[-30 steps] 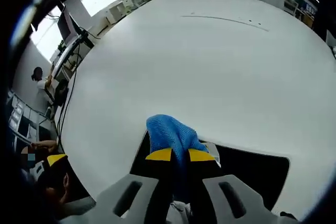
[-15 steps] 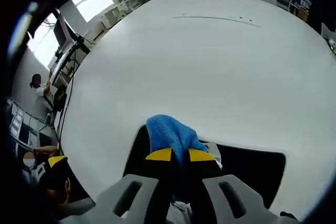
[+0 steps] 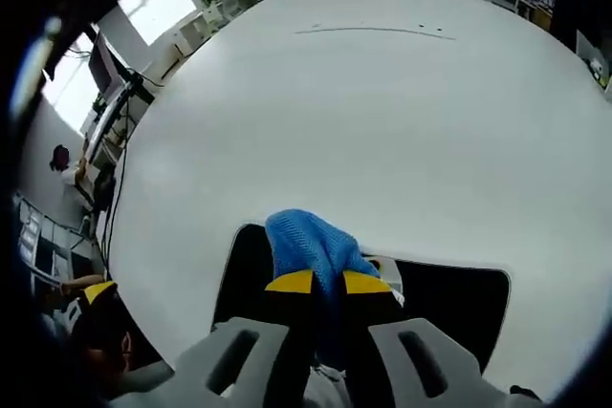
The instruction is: Wipe the mirror surface with the cleaning cloth until all visible marks leave the cleaned area.
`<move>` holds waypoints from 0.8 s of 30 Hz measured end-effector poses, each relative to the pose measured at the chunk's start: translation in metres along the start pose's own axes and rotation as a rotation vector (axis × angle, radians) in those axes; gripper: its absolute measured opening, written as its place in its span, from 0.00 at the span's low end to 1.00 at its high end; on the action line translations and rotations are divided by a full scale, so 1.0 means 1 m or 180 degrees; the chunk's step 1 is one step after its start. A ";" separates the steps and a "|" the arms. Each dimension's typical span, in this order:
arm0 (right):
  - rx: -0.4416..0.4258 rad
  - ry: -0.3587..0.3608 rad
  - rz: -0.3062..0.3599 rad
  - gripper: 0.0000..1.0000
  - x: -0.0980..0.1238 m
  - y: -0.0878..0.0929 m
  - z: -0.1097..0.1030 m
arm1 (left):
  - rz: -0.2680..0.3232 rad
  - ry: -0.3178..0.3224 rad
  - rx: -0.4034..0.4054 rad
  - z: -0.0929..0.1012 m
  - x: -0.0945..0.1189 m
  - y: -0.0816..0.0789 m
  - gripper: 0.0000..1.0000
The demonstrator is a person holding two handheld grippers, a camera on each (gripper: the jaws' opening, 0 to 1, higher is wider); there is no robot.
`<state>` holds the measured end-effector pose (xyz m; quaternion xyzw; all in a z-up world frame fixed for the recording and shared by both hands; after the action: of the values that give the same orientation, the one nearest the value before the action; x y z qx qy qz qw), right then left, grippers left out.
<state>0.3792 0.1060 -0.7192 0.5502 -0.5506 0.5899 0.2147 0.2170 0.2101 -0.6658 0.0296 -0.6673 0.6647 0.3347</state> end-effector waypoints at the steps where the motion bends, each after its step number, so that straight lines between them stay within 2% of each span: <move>1: -0.0028 0.0002 0.0007 0.03 0.002 0.001 -0.001 | -0.0028 0.0011 0.0006 0.001 0.000 0.001 0.99; 14: -0.0133 0.0010 0.0035 0.03 0.006 0.019 -0.004 | -0.0015 0.0052 0.0009 0.004 -0.002 0.000 0.99; 16: -0.0136 -0.0002 0.0040 0.04 0.008 0.023 -0.005 | 0.0065 0.0103 0.0056 0.007 -0.002 -0.004 0.99; 24: -0.0140 -0.0022 -0.0006 0.04 0.016 0.041 -0.014 | 0.0065 0.0039 0.0040 0.005 0.002 -0.004 0.99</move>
<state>0.3330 0.1003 -0.7193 0.5479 -0.5636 0.5756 0.2254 0.2159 0.2061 -0.6606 0.0208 -0.6613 0.6724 0.3317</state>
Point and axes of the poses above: the point that each gripper's makers call its tool centre point, and the gripper's own axes: x roughly backward along the fingers, z roughly to its right, y roughly out of its underside, the point moved 2 cm from there along x, roughly backward along the fingers
